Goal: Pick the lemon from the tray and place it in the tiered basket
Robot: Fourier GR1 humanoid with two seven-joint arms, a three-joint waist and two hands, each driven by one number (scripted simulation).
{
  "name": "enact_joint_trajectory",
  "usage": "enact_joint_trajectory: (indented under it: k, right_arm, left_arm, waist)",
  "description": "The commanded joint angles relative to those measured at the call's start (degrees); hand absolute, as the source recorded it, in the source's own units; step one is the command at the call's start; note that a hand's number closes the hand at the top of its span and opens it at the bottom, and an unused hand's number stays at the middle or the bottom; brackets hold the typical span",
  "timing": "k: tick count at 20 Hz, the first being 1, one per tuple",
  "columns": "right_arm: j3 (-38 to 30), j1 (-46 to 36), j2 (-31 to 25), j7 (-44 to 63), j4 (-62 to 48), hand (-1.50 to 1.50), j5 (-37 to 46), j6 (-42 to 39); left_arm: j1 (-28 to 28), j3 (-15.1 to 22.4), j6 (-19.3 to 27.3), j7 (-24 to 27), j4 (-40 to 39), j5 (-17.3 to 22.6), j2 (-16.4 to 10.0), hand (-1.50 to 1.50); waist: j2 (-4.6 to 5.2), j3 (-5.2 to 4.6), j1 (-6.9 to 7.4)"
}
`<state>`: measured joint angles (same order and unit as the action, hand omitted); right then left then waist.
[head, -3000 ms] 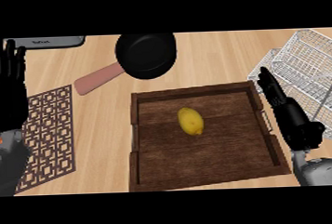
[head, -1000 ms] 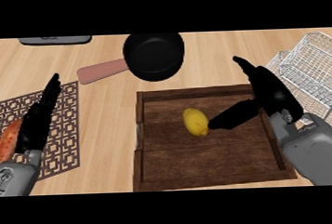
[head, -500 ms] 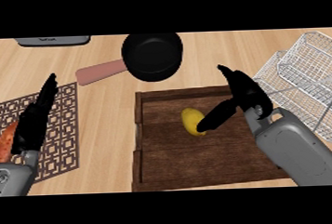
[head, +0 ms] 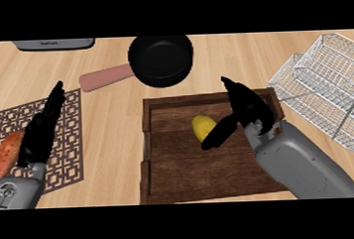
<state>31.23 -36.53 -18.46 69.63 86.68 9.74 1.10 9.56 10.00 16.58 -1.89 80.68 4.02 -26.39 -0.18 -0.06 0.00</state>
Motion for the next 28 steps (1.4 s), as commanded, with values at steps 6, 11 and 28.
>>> enact_joint_trajectory:
  k: [6, 11, 28]
  right_arm:
    - [2.52, 1.87, 1.77, 13.35, 3.36, -1.50, 5.84, -2.63]
    - [0.87, -1.36, 5.14, 14.64, 0.06, -1.50, 6.41, -4.19]
    - [-2.35, 5.00, 12.70, 6.88, -9.01, -1.50, 13.56, -3.13]
  left_arm:
    - [-0.47, -1.54, -0.65, 1.23, -0.77, -1.10, 0.72, 0.00]
    - [-1.99, -1.79, -1.98, -1.89, 3.19, -0.97, -0.34, 0.00]
    - [-1.75, -3.14, -2.53, -0.20, 1.83, -3.52, 2.89, 0.00]
  waist:
    - [-0.11, 0.01, -0.47]
    - [-0.16, 0.02, 0.24]
    - [0.13, 0.04, 0.14]
